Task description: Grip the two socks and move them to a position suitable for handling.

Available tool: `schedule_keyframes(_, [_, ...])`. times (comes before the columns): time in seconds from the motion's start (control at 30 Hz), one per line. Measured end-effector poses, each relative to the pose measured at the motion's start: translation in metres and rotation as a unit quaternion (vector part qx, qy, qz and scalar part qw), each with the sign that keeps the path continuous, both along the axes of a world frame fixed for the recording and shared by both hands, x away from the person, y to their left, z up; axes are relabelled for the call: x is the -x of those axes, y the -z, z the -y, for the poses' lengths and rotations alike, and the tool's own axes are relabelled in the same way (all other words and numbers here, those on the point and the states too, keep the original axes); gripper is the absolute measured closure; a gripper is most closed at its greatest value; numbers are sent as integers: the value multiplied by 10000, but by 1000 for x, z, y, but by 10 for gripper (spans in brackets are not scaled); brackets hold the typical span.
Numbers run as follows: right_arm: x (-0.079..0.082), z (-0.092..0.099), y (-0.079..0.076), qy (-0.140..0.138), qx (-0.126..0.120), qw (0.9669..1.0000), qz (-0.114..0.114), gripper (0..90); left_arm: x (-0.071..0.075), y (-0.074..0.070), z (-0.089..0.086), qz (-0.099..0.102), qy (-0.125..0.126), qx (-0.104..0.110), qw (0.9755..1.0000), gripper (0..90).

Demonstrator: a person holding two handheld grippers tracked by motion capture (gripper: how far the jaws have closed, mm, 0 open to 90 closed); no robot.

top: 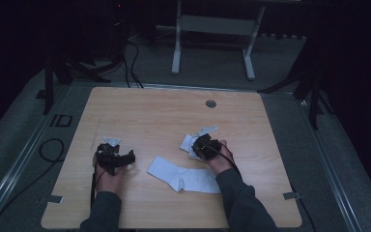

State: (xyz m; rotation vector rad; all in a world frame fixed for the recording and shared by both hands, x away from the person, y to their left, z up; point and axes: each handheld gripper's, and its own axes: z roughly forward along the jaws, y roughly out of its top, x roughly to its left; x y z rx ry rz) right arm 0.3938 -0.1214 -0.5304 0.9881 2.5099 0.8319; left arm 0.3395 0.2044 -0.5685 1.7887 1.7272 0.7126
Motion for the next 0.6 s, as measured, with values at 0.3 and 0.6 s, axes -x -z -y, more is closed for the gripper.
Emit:
schedule_keyframes(0.3, [-3,-7,10,-84,126,9996,-247,853,0,0,0,0,1,-2,10000,119])
schedule_keyframes(0.6, [4,-27,12,-262,-5,9992,-312,848,0,0,0,3,3,-3,10000,119])
